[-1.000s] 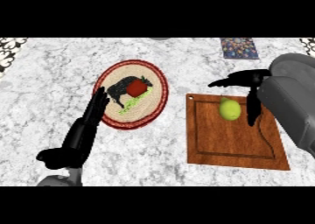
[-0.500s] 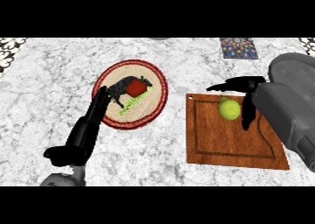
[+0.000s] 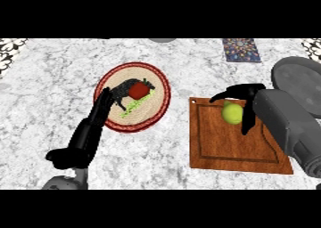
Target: Pick the pear from the cutting board and place it in the pan
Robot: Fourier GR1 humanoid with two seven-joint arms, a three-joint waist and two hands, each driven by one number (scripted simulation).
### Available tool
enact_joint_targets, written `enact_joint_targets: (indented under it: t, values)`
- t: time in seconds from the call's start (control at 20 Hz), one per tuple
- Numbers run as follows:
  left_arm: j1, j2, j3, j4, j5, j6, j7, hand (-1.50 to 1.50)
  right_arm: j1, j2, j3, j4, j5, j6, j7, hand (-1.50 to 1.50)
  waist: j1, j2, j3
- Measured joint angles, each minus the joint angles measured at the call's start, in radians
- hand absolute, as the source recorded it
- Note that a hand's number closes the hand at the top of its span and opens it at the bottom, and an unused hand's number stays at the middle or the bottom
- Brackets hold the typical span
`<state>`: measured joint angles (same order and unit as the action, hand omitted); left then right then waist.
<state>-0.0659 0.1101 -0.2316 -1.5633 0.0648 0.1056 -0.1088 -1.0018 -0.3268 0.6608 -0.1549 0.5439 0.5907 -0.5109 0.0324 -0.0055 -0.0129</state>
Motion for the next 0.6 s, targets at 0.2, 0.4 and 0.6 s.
enact_joint_targets:
  t: [0.2, 0.4, 0.6]
  values:
    - [-0.001, -0.005, -0.001, -0.004, 0.000, -0.002, 0.007, 0.00, 0.009, -0.004, 0.039, -0.020, 0.051, -0.050, -0.051, 1.50, -0.001, -0.003, -0.003]
    - [0.008, -0.008, 0.000, -0.004, -0.005, -0.001, 0.004, 0.00, 0.011, -0.007, 0.054, -0.022, 0.081, -0.088, -0.091, 1.50, -0.002, -0.004, -0.002]
    - [0.005, -0.008, 0.009, -0.005, -0.004, -0.005, 0.008, 0.00, 0.010, -0.005, 0.042, -0.010, 0.090, -0.132, -0.121, 1.50, -0.003, -0.003, 0.000]
